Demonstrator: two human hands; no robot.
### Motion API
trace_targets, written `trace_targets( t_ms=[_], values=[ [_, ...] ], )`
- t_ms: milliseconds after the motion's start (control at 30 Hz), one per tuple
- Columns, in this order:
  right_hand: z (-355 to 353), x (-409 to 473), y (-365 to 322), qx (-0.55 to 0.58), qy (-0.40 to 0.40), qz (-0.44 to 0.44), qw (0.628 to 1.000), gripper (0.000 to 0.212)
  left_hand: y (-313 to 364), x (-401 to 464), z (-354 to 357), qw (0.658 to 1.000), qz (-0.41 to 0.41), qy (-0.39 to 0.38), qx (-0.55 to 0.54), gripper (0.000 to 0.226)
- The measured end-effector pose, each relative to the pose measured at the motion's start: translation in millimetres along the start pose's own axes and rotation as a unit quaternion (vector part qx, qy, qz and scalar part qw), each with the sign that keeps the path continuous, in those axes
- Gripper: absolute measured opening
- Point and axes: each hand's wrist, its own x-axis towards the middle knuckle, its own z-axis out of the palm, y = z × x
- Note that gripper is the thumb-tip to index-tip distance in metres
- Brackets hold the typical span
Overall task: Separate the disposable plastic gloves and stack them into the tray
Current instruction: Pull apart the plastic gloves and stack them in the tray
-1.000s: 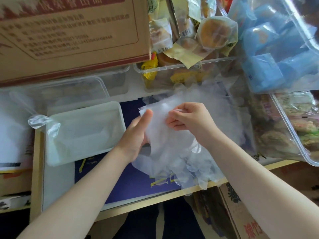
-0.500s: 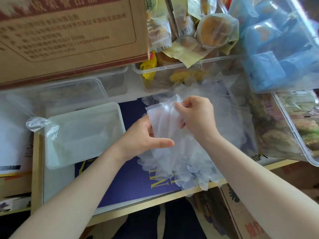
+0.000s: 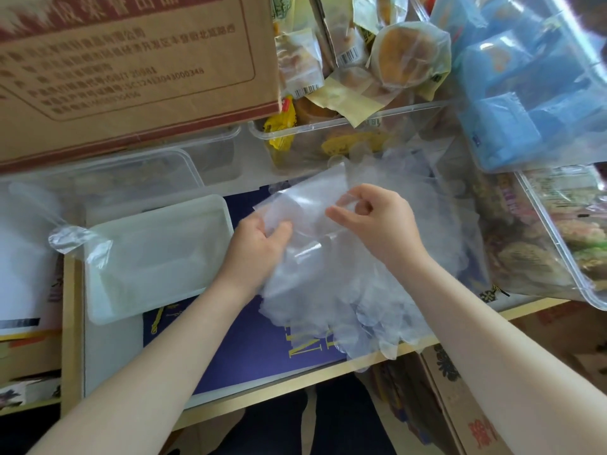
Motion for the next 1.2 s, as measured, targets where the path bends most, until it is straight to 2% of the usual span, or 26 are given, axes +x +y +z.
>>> trace_targets(
  t_ms=[100,167,200,233,300,333,367,433,533,567,600,633,667,700,733,767,800,833,867,900,967,1033,1100,1133,1200],
  values=[
    [-14,-1,12,-0.012,-0.021,-0.027,0.999,0.023,10,6,-12,0.992,-0.047,0.001,-0.119,0.027],
    [-19,-6,11,-0.025,-0.003,-0.058,0.998,0.056,15,9,-19,0.988,-0.064,-0.013,-0.141,0.029],
    [-21,-9,9,-0.042,0.035,-0.130,0.990,0.064,18,9,-21,0.985,-0.078,-0.024,-0.154,0.026],
    [-22,-12,9,-0.073,0.072,-0.232,0.967,0.060,21,9,-22,0.979,-0.101,-0.032,-0.176,0.024],
    [-19,-22,4,-0.146,0.100,-0.418,0.891,0.041,25,8,-24,0.969,-0.134,-0.048,-0.204,0.022],
    [-15,-27,1,-0.172,0.068,-0.469,0.864,0.037,26,8,-25,0.968,-0.136,-0.059,-0.201,0.022],
    [-10,-31,-2,-0.191,0.019,-0.489,0.851,0.037,28,8,-26,0.969,-0.134,-0.070,-0.194,0.023],
    [1,-37,2,-0.232,-0.092,-0.494,0.833,0.035,32,7,-27,0.970,-0.127,-0.085,-0.189,0.023],
    [11,-47,10,-0.358,-0.275,-0.433,0.780,0.040,39,8,-32,0.969,-0.114,-0.080,-0.202,0.024],
    [12,-48,14,-0.387,-0.304,-0.394,0.776,0.044,41,8,-33,0.969,-0.109,-0.078,-0.206,0.024],
    [12,-49,18,-0.380,-0.289,-0.356,0.803,0.047,44,8,-35,0.970,-0.103,-0.076,-0.207,0.025],
    [9,-49,19,-0.349,-0.241,-0.312,0.850,0.048,45,8,-37,0.971,-0.098,-0.076,-0.207,0.026],
    [8,-46,20,-0.265,-0.147,-0.283,0.910,0.045,46,8,-38,0.971,-0.091,-0.080,-0.205,0.026],
    [4,-41,16,-0.176,-0.040,-0.252,0.951,0.038,48,6,-39,0.971,-0.085,-0.088,-0.207,0.028],
    [1,-33,14,-0.089,0.039,-0.219,0.971,0.032,50,4,-40,0.969,-0.080,-0.097,-0.213,0.029],
    [-3,-26,7,-0.007,0.069,-0.168,0.983,0.043,52,3,-41,0.965,-0.074,-0.110,-0.226,0.032],
    [-8,-17,0,0.069,0.042,-0.108,0.991,0.067,53,2,-41,0.959,-0.071,-0.126,-0.245,0.034],
    [-14,-9,-6,0.144,-0.022,-0.059,0.988,0.089,54,1,-42,0.952,-0.070,-0.142,-0.263,0.033],
    [-20,-3,-10,0.214,-0.084,-0.031,0.973,0.101,55,0,-44,0.943,-0.070,-0.159,-0.282,0.029],
    [-28,-1,-16,0.277,-0.156,-0.024,0.948,0.100,57,0,-46,0.934,-0.076,-0.173,-0.302,0.024],
    [-41,3,-25,0.318,-0.263,-0.026,0.911,0.089,56,1,-51,0.922,-0.094,-0.190,-0.325,0.028],
    [-45,4,-31,0.331,-0.328,-0.027,0.884,0.052,49,4,-53,0.919,-0.116,-0.191,-0.326,0.030],
    [-43,4,-29,0.326,-0.318,0.018,0.890,0.017,37,5,-52,0.922,-0.141,-0.182,-0.311,0.026],
    [-41,5,-24,0.318,-0.309,0.037,0.896,0.009,29,6,-52,0.926,-0.155,-0.183,-0.291,0.024],
    [-35,6,-13,0.299,-0.301,0.049,0.904,0.013,11,5,-52,0.920,-0.186,-0.231,-0.257,0.026]
  ],
)
